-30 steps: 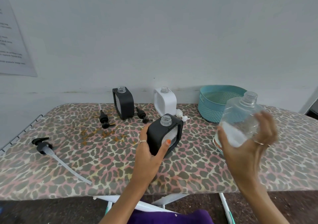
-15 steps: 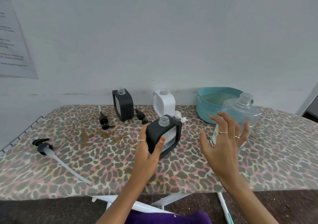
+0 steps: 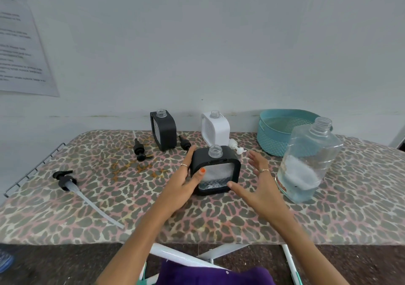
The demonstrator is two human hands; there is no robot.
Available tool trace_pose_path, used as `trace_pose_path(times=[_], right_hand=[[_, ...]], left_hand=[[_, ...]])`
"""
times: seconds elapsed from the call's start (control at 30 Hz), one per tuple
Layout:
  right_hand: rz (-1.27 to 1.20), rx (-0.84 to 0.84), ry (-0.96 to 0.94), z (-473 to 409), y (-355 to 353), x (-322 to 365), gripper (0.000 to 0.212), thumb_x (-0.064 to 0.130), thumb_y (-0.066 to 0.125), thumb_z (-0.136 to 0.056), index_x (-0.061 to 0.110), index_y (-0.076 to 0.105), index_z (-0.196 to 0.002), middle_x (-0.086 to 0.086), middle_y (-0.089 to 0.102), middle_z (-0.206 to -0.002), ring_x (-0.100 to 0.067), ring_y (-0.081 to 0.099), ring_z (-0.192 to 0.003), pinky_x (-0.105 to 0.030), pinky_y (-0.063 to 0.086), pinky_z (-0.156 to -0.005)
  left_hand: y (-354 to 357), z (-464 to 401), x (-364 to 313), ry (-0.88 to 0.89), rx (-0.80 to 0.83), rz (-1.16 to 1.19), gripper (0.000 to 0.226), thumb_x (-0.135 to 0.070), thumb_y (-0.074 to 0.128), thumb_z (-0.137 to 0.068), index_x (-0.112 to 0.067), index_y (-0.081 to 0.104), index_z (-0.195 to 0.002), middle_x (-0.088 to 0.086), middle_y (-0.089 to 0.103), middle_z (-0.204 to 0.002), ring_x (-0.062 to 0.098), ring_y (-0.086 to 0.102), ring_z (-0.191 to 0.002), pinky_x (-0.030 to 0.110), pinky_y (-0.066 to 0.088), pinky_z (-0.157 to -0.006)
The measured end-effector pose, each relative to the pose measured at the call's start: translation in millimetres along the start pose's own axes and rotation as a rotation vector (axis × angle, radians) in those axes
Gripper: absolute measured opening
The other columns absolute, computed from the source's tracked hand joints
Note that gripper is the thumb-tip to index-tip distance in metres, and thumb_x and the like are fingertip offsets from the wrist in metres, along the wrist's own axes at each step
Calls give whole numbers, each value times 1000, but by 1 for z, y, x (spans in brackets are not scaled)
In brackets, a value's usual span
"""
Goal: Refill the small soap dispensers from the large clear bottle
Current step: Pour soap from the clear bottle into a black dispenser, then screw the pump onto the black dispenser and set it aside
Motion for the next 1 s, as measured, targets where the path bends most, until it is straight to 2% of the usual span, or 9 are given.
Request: trace_pose_path(times=[0.13,0.17,0.2,0.23,0.43,0.6,0.67,0.83,1.0], right_hand=[[-147,113,61,-14,16,-4,86,43,76,-73,40,23,-141,22,40,-137,9,40,-125,-19,34,-107],[-183,131,68,-17,20,-4,80,37,75,-76,41,26,-138,26,43,-132,13,43,-121,-17,37,-105],[-221,136,78,-20,23,-5,72,30,75,-79,41,30,-134,27,47,-128,14,47,-117,-19,40,-104],[-258,132,82,-22,26,-5,66,24,74,-80,41,34,-130,25,51,-124,11,51,-114,-23,43,-102],[-321,68,90,-22,28,-13,61,14,74,-79,35,41,-126,19,57,-114,8,59,-103,-16,49,-89],[-300,-38,79,-12,27,-10,62,17,79,-74,26,44,-124,14,60,-106,10,61,-89,-9,49,-71],[-241,-64,37,-9,26,-6,59,23,80,-74,26,45,-121,19,58,-106,13,58,-91,-6,47,-72],[-185,-71,6,-5,25,-5,54,29,79,-73,30,46,-116,19,59,-106,9,58,-95,-11,46,-75],[-194,-63,0,-4,25,-3,52,29,79,-74,28,48,-116,16,61,-105,7,59,-93,-8,47,-74]], left_hand=[[-9,-7,-2,-17,68,-181,73,-72,36,-84,-51,1,-145,-7,40,-107,18,55,-107,39,41,-98],[-10,-7,-4,-30,76,-217,70,-64,37,-88,-47,1,-146,2,20,-137,20,54,-114,38,40,-99],[-11,-8,-6,-32,90,-241,70,-58,36,-89,-44,1,-147,2,44,-142,18,49,-123,34,38,-101],[-13,-9,-8,-15,98,-266,72,-58,37,-87,-43,2,-148,-6,33,-150,18,44,-129,31,38,-102],[-54,-9,-13,-76,14,-395,76,-63,38,-81,-36,17,-148,-9,22,-155,15,29,-138,35,29,-107],[-125,-24,15,-79,-229,-668,35,-21,43,-99,-22,50,-134,7,59,-127,18,63,-85,20,45,-72],[-149,-29,32,-125,-214,-821,47,2,47,-92,-22,52,-132,12,57,-127,18,60,-75,18,43,-60],[-165,-42,53,-126,-54,-1221,84,18,47,-79,-34,32,-144,4,21,-156,30,30,-138,43,39,-105],[-149,-55,62,-57,120,-1393,75,4,52,-89,-37,25,-146,-1,4,-159,26,11,-145,47,17,-115]])
Point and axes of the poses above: each hand's wrist, its own z-axis away from the middle knuckle, its own y-axis out of the palm, x = y × z, the point moved 7 cm from there along -z, towards the middle knuckle
